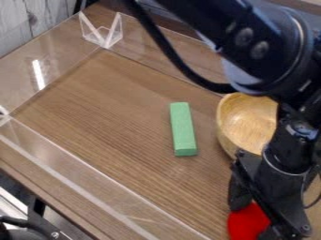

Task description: Move the red object to the left side of the table

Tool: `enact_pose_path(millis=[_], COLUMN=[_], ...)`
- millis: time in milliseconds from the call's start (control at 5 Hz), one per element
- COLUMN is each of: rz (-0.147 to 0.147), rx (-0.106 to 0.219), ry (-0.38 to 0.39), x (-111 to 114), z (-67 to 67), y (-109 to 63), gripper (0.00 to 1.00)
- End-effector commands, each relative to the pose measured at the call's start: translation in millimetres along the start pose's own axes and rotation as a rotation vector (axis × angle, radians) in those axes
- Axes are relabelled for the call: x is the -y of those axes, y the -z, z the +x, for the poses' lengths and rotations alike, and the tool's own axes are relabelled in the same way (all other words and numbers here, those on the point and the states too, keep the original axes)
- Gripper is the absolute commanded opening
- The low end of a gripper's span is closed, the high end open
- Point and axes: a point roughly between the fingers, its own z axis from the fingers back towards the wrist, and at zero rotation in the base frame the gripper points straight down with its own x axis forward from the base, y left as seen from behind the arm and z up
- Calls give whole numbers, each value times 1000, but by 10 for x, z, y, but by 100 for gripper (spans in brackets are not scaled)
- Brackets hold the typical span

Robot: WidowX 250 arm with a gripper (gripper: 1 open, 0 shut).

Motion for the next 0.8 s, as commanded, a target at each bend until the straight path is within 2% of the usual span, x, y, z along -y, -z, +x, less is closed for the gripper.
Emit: enact_pose_path(millis=[0,600], rz=[-4,-13], rx=[19,35], ry=[-6,-20], x=[-54,-166], z=[48,111], y=[28,186], gripper=[100,100])
